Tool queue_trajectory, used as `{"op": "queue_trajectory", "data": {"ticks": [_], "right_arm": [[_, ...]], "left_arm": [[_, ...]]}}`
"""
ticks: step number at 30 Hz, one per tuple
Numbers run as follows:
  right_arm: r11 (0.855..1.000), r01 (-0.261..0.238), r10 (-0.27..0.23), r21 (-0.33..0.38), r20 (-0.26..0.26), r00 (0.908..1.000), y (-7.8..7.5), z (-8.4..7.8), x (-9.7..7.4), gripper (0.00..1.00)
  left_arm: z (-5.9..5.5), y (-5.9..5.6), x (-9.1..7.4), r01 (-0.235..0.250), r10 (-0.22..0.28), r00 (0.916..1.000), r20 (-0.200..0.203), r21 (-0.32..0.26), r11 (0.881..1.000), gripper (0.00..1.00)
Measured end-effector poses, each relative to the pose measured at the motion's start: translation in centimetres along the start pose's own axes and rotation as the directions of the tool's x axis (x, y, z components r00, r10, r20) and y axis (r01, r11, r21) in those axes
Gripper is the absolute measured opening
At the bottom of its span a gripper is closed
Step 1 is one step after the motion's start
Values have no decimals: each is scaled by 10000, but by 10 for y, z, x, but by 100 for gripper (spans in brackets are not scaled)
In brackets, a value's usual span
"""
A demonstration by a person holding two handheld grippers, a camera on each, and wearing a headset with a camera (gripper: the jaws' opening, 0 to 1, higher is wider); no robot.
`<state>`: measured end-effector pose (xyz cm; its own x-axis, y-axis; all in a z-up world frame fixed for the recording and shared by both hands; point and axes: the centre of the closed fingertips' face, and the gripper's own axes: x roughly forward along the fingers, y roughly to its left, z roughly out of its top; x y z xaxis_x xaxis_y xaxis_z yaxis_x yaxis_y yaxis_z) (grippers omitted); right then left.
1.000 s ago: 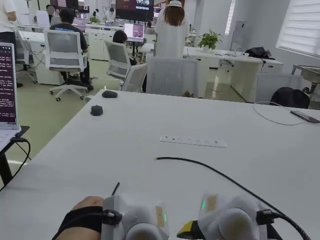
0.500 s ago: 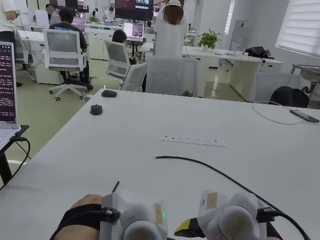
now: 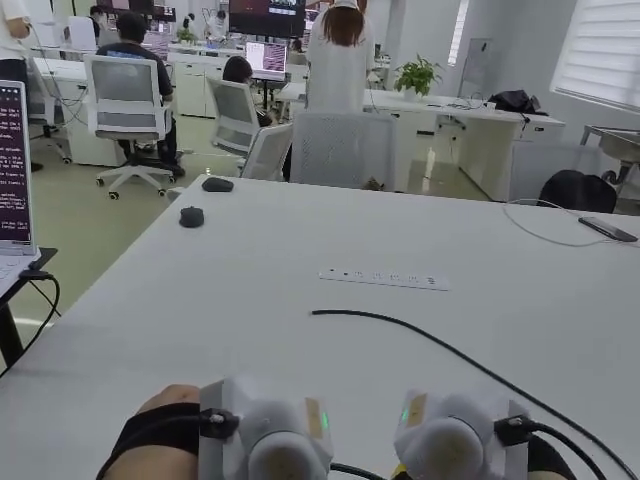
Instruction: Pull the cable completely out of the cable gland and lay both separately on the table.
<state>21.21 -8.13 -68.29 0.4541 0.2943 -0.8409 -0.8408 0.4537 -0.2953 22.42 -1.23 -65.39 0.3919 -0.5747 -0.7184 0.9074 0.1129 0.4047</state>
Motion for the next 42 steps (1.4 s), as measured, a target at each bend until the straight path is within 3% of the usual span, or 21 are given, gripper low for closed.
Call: {"op": "queue_trajectory", "data": {"ticks": [2, 3, 7, 11, 13, 16, 20, 25, 28, 30, 33, 36, 38, 42], "right_arm": [[10000, -65, 65, -17, 138, 9999, 1, 3, 0, 16], [9997, -257, 260, -58, 623, 9977, 5, 13, -1, 17], [9974, -663, 705, -296, 1784, 9814, 16, 38, -7, 18], [9966, -721, 797, -402, 2392, 9677, 19, 51, -14, 14], [9963, -769, 843, -396, 2456, 9657, 19, 51, -14, 5], [9956, -854, 919, -375, 2400, 9664, 20, 49, -12, 3], [9967, -745, 794, -312, 2053, 9755, 17, 42, -8, 3], [9988, -467, 457, 137, 705, 9965, 8, 13, -2, 3], [9997, -183, 185, 148, -161, 9997, 2, -5, 0, 3], [10000, -58, 58, 9, -297, 9995, 1, -7, 1, 8], [9997, -257, 257, -7, 311, 9992, 5, 6, 0, 15], [9980, -594, 619, -221, 1444, 9876, 14, 31, -5, 18], [9962, -794, 850, -372, 1889, 9783, 20, 41, -8, 18], [9959, -748, 846, -511, 2283, 9699, 20, 48, -13, 14]], "left_arm": [[0, 0, 0, -3, 3, 10000, -7, 17, 10000, 16], [0, -1, 0, 7, -6, 10000, -6, 43, 10000, 16], [3, -3, 0, 67, -69, 9999, 97, 167, 9998, 16], [9, -5, 0, 123, -135, 9993, 361, 346, 9993, 16], [10, -5, 0, 142, -156, 9990, 412, 343, 9993, 16], [10, -6, 0, 154, -167, 9991, 398, 313, 9994, 16], [6, -3, 0, 62, -68, 9996, 264, 228, 9997, 16], [1, 2, -1, -142, 141, 9999, 91, 158, 9998, 16], [1, 3, -1, -201, 200, 9998, 89, 113, 9997, 16], [1, 3, -1, -204, 204, 9997, 104, 78, 9998, 16], [1, 3, -1, -213, 213, 9997, 75, 115, 9997, 16], [1, 2, -1, -181, 180, 9998, 70, 132, 9997, 16], [2, 1, -1, -144, 142, 9998, 130, 129, 9998, 16], [8, -2, -1, -41, 33, 9994, 338, 247, 9997, 16]]}}
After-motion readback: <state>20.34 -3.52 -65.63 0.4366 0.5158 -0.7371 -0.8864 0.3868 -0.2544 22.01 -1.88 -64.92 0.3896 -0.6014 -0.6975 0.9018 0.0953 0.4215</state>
